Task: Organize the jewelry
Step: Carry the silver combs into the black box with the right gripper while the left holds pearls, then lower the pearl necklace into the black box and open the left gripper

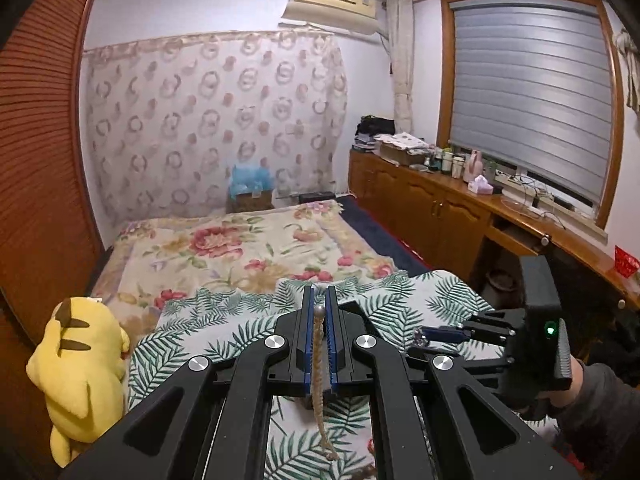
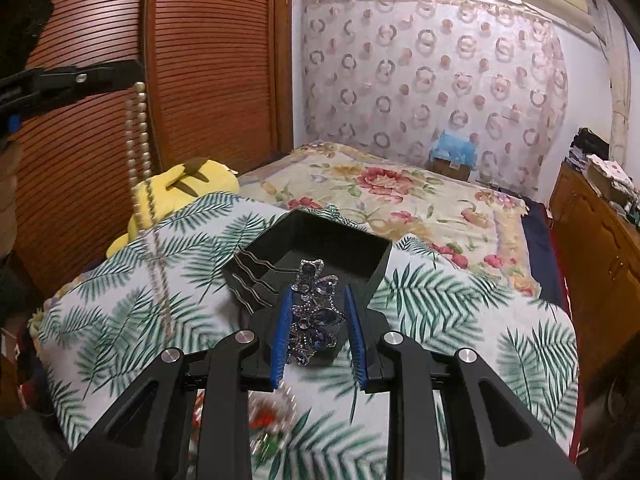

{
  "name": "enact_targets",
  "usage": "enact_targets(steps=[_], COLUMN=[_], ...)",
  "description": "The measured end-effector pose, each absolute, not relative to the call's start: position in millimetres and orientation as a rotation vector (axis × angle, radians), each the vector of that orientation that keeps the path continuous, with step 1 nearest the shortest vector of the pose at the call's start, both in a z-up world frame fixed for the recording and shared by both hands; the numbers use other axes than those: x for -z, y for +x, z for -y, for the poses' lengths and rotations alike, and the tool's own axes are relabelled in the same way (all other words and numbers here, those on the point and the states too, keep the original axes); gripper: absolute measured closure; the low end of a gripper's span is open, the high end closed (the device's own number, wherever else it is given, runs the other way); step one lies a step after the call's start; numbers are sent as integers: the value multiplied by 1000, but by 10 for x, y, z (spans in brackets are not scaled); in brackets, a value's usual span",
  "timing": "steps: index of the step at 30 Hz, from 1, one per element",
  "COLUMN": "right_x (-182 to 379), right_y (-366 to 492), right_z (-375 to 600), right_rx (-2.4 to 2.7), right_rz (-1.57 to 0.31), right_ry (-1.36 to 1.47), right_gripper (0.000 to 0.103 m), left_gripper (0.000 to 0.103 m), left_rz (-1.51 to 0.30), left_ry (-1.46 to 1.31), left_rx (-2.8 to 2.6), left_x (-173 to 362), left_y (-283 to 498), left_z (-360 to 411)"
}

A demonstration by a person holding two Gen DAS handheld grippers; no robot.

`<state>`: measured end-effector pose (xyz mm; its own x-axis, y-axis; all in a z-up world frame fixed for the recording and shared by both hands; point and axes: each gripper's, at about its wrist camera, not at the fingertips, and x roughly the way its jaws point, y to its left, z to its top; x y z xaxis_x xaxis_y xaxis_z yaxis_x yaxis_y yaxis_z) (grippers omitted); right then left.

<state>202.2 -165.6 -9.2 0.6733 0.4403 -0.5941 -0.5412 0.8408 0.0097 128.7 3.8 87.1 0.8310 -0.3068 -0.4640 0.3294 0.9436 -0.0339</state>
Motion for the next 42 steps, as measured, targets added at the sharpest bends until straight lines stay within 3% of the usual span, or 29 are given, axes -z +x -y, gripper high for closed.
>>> enact_targets(steps=[14,18,42], right_x=[443,489,388], right_y=[2613,2641,2152], right_z=[1283,1283,1868], right_rx=[-578,-579,-557], right_rz=[-745,-755,-662], right_ry=[-213,-214,-101], right_gripper=[72,56,55], left_gripper=[98,98,98], left_rz=[-468,-463,-515], left_ry=[66,74,40], left_rx=[321,317,317], left_x=[-1053,-1088,-938], left_y=[1603,1674,2158], left_z=[12,84,266])
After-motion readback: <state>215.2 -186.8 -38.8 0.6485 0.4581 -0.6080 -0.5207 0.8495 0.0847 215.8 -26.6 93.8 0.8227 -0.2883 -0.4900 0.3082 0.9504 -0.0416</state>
